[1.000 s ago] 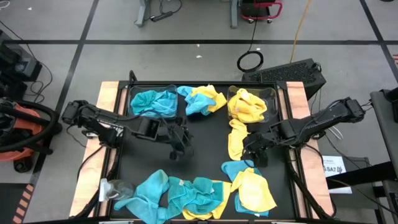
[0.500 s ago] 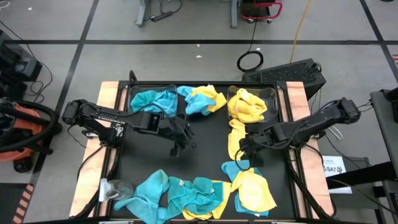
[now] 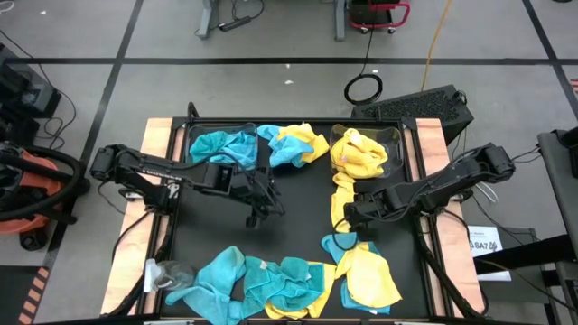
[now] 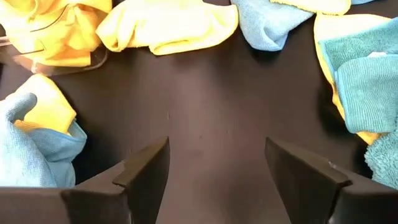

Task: Sort microfiber towel by color & place in baskets
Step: Put the right yellow microfiber cloth into the right transparent bin

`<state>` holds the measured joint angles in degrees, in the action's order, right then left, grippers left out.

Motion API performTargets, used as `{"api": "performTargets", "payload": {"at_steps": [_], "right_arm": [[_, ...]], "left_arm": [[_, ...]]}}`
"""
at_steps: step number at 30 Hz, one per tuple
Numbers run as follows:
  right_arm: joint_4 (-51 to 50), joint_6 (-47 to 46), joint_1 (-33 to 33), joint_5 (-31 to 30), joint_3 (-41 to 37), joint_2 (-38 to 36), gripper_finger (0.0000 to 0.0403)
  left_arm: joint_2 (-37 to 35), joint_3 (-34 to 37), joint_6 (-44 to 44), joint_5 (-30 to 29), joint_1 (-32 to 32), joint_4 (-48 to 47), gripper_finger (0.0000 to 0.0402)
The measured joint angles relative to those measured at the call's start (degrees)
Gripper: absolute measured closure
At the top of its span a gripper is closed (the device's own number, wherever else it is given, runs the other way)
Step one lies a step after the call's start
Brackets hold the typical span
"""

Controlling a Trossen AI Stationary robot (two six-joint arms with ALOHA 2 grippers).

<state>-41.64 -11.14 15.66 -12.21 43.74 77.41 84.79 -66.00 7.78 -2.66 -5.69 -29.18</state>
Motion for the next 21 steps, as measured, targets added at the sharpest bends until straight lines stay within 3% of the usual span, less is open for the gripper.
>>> {"api": "performTargets", "payload": {"at_steps": [21], "right_arm": [[13.4, -0.2, -5.2, 0.2, -10.9, 0.9, 0.0204]], "left_arm": [[0.0, 0.0, -0.6, -0.1, -1.2, 0.6, 0.0132]]}}
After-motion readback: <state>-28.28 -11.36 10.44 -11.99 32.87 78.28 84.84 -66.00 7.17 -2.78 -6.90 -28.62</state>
